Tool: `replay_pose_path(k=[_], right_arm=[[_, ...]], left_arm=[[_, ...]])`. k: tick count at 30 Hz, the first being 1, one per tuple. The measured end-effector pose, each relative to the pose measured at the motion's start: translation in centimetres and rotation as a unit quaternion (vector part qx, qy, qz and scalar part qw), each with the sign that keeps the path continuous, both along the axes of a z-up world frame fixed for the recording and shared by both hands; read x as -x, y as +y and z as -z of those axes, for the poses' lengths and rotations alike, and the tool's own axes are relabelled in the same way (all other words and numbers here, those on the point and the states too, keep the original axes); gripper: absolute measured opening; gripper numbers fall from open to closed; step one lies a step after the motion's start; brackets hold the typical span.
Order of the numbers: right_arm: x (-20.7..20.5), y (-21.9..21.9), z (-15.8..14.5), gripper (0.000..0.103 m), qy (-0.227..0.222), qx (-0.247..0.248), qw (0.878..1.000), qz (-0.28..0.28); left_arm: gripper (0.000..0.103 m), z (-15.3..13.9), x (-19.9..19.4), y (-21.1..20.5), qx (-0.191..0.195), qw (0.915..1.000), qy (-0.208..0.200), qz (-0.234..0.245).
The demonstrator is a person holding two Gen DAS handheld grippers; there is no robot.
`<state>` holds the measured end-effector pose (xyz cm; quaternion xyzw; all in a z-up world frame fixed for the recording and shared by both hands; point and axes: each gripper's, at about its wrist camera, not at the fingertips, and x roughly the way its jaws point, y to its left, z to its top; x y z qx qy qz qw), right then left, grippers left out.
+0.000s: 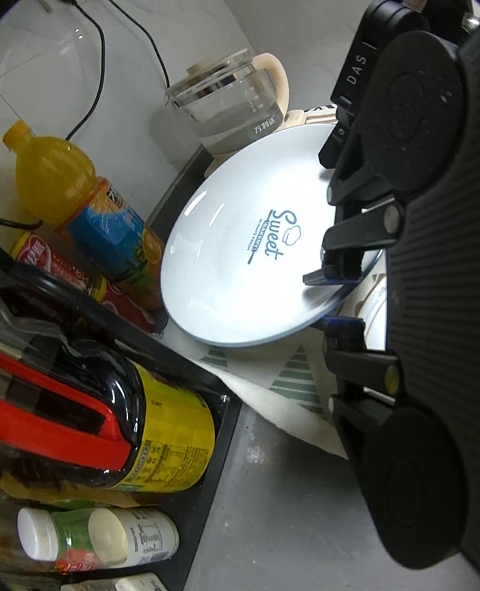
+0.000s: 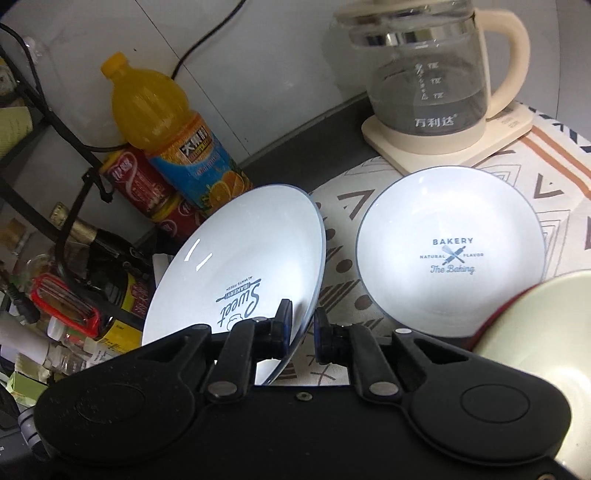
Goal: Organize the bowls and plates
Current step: 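Lift the 'Sweet' plate with both tools and lower it onto the white plate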
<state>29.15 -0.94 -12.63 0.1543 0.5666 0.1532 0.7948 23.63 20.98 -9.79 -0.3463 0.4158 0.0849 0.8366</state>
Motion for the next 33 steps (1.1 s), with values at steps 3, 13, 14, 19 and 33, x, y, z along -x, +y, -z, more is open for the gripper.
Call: replay_pose_path(k=[3, 13, 14, 19, 33], right_arm=[[0.6, -0.3, -0.5, 0.011, -0.011, -0.002, 1.000, -0.006], [2.7, -1.4, -2.0, 0.012, -0.029, -0.022, 0.999, -0.038], [3.0, -1.4, -2.1, 0.012, -0.029, -0.024, 0.998, -0.042], [4.2, -1.5, -2.6, 0.012, -0.030, -0.035, 0.997, -0.062], [8.1, -2.0, -3.1, 0.013, -0.019, -0.070, 0.992, -0.108]], left_arm=[[0.014, -0.5, 0.9, -0.5, -0.004, 1.0000, -0.007, -0.002], [0.014, -2.0, 4.7, -1.8, -0.015, 0.9994, -0.013, -0.029], [0.014, -2.1, 5.0, -2.0, -0.016, 0.9993, -0.012, -0.032], [0.014, -2.4, 7.3, -2.6, -0.019, 0.9983, -0.009, -0.055], [0.014, -2.5, 13.7, -3.8, -0.025, 0.9944, 0.009, -0.102]])
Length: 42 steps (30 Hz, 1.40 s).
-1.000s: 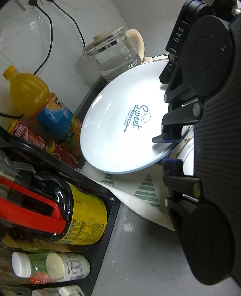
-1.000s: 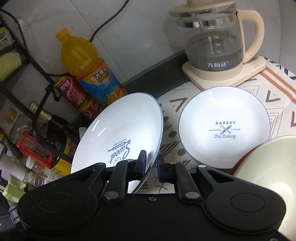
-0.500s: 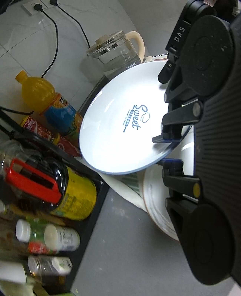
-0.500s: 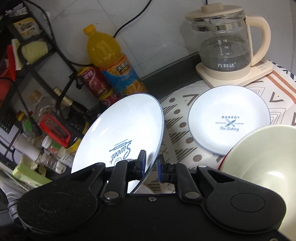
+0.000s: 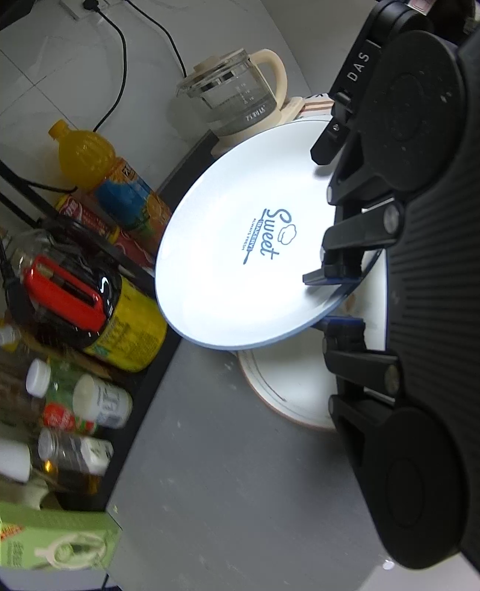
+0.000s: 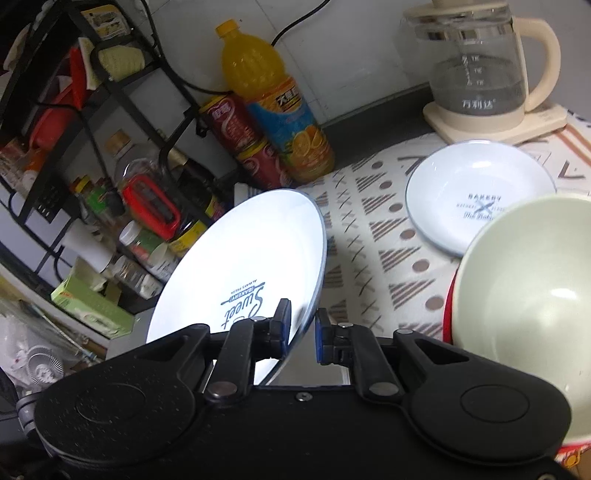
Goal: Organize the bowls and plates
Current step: 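Lift the 'Sweet' plate with both tools and lower it onto the white plate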
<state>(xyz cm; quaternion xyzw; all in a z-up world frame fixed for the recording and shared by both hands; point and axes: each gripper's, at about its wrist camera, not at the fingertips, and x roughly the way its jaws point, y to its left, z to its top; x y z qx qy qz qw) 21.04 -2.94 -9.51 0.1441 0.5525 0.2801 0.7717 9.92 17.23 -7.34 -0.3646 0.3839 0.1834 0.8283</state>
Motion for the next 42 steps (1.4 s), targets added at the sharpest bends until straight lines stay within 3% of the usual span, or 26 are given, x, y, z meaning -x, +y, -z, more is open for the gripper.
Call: replay_pose_path(k=[11, 22, 32, 42], right_arm=[[2.8, -1.5, 0.6, 0.013, 0.015, -0.010, 1.000, -0.013], [4.5, -2.0, 0.6, 0.014, 0.015, 0.009, 0.999, -0.031], [5.2, -3.2, 1.5, 0.014, 0.030, 0.035, 0.998, -0.036], [5.0, -3.0, 2.2, 0.014, 0.039, 0.042, 0.998, -0.033]], left_arm=[[0.014, 0.6, 3.1, -0.9, 0.011, 0.9995, 0.024, -0.015], [0.016, 1.5, 4.9, -2.1, 0.016, 0.9985, 0.048, -0.020], [0.016, 3.0, 5.0, -3.3, 0.028, 0.9969, 0.072, -0.014], [0.016, 2.9, 3.6, -3.1, 0.007, 0.9958, 0.092, 0.004]])
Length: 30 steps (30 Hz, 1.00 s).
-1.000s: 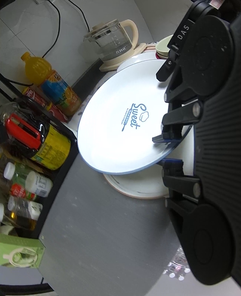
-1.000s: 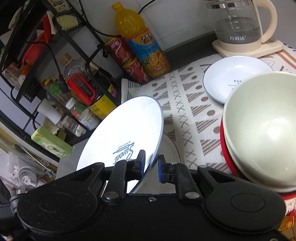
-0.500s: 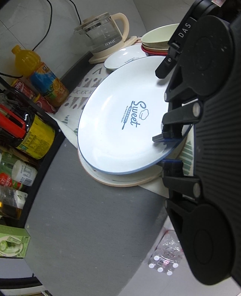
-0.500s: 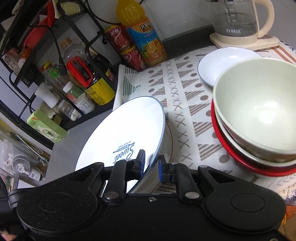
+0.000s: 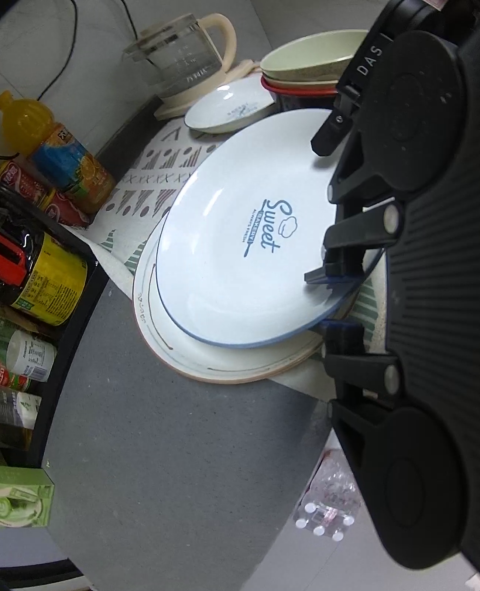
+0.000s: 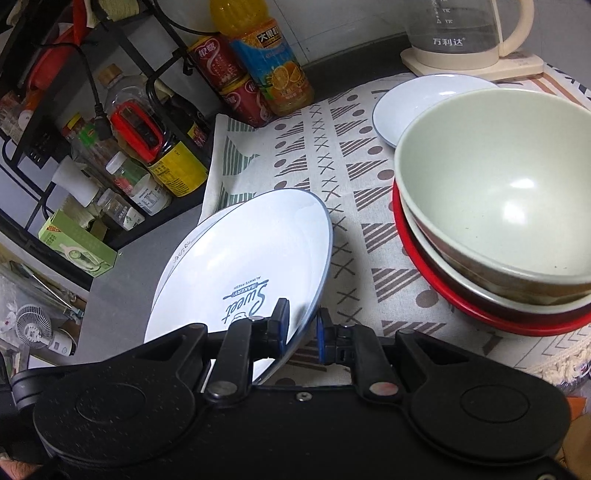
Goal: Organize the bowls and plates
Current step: 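Lift the 'Sweet' plate with both tools and lower it onto the white plate, then open both tools and move them toward the 'BAKERY' plate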
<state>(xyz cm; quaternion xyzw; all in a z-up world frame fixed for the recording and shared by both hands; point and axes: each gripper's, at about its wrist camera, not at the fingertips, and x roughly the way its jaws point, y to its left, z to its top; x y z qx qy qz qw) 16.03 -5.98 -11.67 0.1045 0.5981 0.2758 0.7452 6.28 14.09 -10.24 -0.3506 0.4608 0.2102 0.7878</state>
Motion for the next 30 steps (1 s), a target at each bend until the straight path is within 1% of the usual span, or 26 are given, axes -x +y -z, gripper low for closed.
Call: replay_pose_path(k=[3, 4, 7, 10, 11, 13, 14, 16, 20, 23, 27, 29, 30], right_arm=[[-0.2, 0.4, 0.3, 0.014, 0.003, 0.007, 1.000, -0.001], [-0.2, 0.6, 0.3, 0.014, 0.003, 0.011, 1.000, -0.002], [-0.1, 1.0, 0.5, 0.014, 0.000, 0.020, 1.000, -0.007], [-0.1, 1.5, 0.7, 0.014, 0.000, 0.027, 1.000, -0.013], [-0.1, 1.6, 0.9, 0.013, 0.001, 0.032, 0.999, -0.014], [-0.1, 1.6, 1.2, 0.010, 0.002, 0.037, 0.999, -0.014], [-0.1, 1.7, 1.2, 0.010, -0.001, 0.036, 0.999, -0.014], [-0.1, 1.9, 1.1, 0.010, -0.006, 0.035, 0.999, -0.015], [0.1, 2.4, 1.1, 0.010, -0.012, 0.028, 0.999, -0.026], [0.2, 2.6, 0.9, 0.014, -0.015, 0.027, 0.999, -0.033], [-0.3, 2.1, 0.7, 0.017, -0.009, 0.017, 0.999, -0.027], [-0.5, 1.8, 0.4, 0.024, -0.009, 0.014, 1.000, -0.023], [-0.6, 1.7, 0.2, 0.036, -0.009, 0.012, 1.000, -0.020]], left_arm=[[0.018, 0.1, -0.6, 0.2, -0.006, 0.9999, 0.014, 0.002], [0.021, 0.1, -0.8, 0.3, -0.008, 0.9998, 0.019, 0.003], [0.022, 0.0, -1.0, 0.8, -0.003, 0.9997, 0.026, 0.002], [0.024, -0.3, -1.1, 1.1, -0.010, 0.9994, 0.032, 0.003], [0.026, -0.5, -1.1, 1.1, -0.018, 0.9993, 0.034, 0.000], [0.041, -1.1, -0.9, 1.0, -0.046, 0.9984, 0.033, -0.006], [0.043, -1.3, -1.0, 1.0, -0.053, 0.9981, 0.031, -0.006], [0.046, -1.2, -1.3, 1.1, -0.049, 0.9983, 0.031, -0.001], [0.048, -1.0, -1.6, 1.2, -0.062, 0.9971, 0.044, -0.004], [0.050, -1.0, -1.6, 1.1, -0.061, 0.9972, 0.043, -0.005], [0.057, -1.4, -1.3, 1.1, -0.068, 0.9967, 0.043, -0.011], [0.058, -1.8, -1.2, 1.1, -0.073, 0.9963, 0.042, -0.013], [0.058, -2.1, -1.1, 1.1, -0.076, 0.9963, 0.038, -0.012]])
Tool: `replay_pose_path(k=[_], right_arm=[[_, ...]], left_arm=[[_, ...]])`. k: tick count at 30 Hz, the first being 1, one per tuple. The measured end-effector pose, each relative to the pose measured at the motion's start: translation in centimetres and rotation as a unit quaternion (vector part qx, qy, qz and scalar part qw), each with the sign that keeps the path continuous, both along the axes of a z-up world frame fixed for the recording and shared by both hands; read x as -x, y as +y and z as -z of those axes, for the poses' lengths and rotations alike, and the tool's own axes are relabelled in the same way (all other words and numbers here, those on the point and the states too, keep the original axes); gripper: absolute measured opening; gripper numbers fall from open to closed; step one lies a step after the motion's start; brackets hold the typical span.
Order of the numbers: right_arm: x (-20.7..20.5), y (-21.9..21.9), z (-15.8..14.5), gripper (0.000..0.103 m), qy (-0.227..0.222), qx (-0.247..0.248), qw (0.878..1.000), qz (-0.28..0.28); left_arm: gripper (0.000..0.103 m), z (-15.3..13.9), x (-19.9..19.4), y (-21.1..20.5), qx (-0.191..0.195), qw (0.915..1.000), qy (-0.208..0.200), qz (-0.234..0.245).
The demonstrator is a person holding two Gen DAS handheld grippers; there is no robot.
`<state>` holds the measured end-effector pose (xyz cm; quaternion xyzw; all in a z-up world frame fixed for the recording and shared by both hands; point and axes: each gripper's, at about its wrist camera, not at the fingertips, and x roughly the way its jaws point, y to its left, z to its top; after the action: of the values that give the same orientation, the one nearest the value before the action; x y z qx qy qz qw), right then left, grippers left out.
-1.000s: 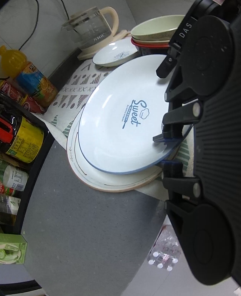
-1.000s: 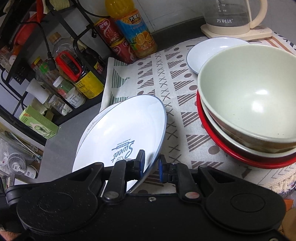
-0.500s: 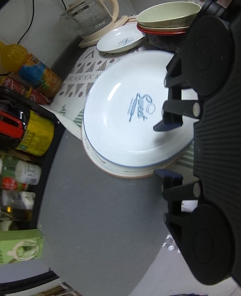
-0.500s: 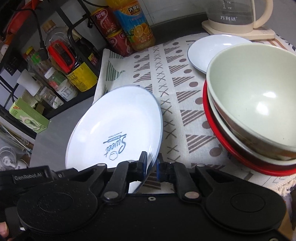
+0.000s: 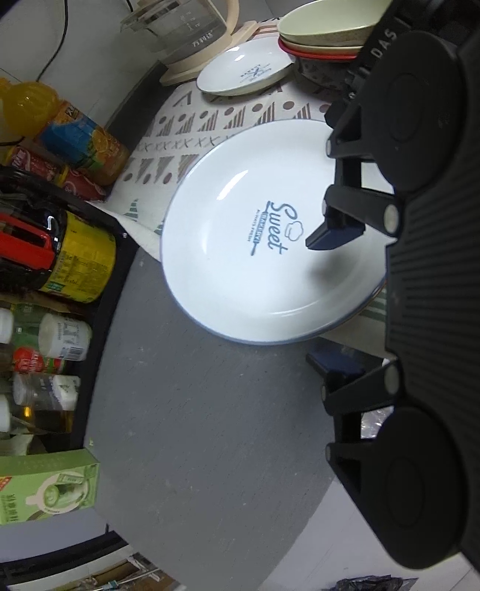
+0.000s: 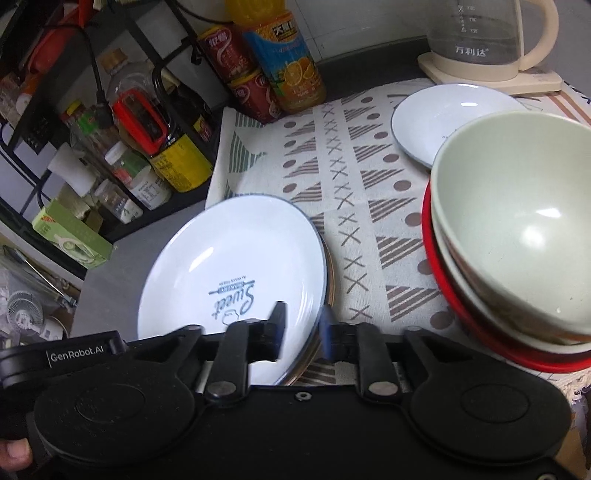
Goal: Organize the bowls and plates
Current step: 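Open both tools and move them toward the 'BAKERY' plate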
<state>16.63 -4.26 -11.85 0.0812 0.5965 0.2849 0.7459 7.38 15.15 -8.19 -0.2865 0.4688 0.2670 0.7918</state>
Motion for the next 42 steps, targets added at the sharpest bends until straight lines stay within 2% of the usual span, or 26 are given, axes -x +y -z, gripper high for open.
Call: replay_pose_path(k=[2, 5, 8, 11, 12, 13, 16, 19, 26, 30, 42], right_arm=[[-0.1, -0.3, -0.4, 0.052, -0.005, -0.004, 1.000, 0.007], [-0.3, -0.2, -1.1, 0.057, -0.010, -0.019, 1.000, 0.002], [-0.6, -0.2, -1.7, 0.077, -0.012, -0.029, 0.999, 0.005], [-0.9, -0.3, -2.2, 0.086, -0.006, -0.049, 0.999, 0.003], [-1.0, -0.3, -2.4, 0.091, -0.005, -0.053, 0.999, 0.001], [-1.0, -0.3, -2.7, 0.095, -0.012, -0.052, 0.999, 0.000], [-1.4, -0.5, -3.9, 0.103, -0.036, -0.054, 0.998, -0.004], [-1.9, -0.9, -4.9, 0.103, -0.046, -0.072, 0.996, -0.002], [-3.1, -3.2, -6.3, 0.103, -0.071, -0.078, 0.994, 0.017], [-3.5, -5.0, -6.8, 0.103, -0.083, -0.076, 0.993, 0.033], [-3.9, -11.4, -8.1, 0.103, -0.111, -0.078, 0.988, 0.068]], left_arm=[[0.058, -0.6, 0.2, -0.1, -0.009, 0.9999, -0.009, 0.004], [0.060, -1.4, 0.3, -0.1, -0.021, 0.9997, -0.014, 0.003], [0.069, -2.0, 0.4, 0.1, -0.025, 0.9995, -0.020, 0.001], [0.072, -2.7, 0.5, 0.1, -0.034, 0.9989, -0.033, 0.004], [0.076, -2.9, 0.4, 0.2, -0.035, 0.9988, -0.032, 0.004], [0.080, -3.0, 0.3, 0.2, -0.034, 0.9989, -0.032, 0.004], [0.083, -3.6, 0.2, 0.4, -0.025, 0.9990, -0.039, 0.003], [0.086, -4.2, -0.2, 0.5, -0.021, 0.9990, -0.040, 0.001], [0.091, -5.4, -0.9, -0.2, -0.027, 0.9983, -0.051, 0.000], [0.103, -6.0, -1.4, -1.3, -0.036, 0.9976, -0.057, 0.014], [0.103, -7.7, -2.9, -6.7, -0.061, 0.9928, -0.084, 0.060]])
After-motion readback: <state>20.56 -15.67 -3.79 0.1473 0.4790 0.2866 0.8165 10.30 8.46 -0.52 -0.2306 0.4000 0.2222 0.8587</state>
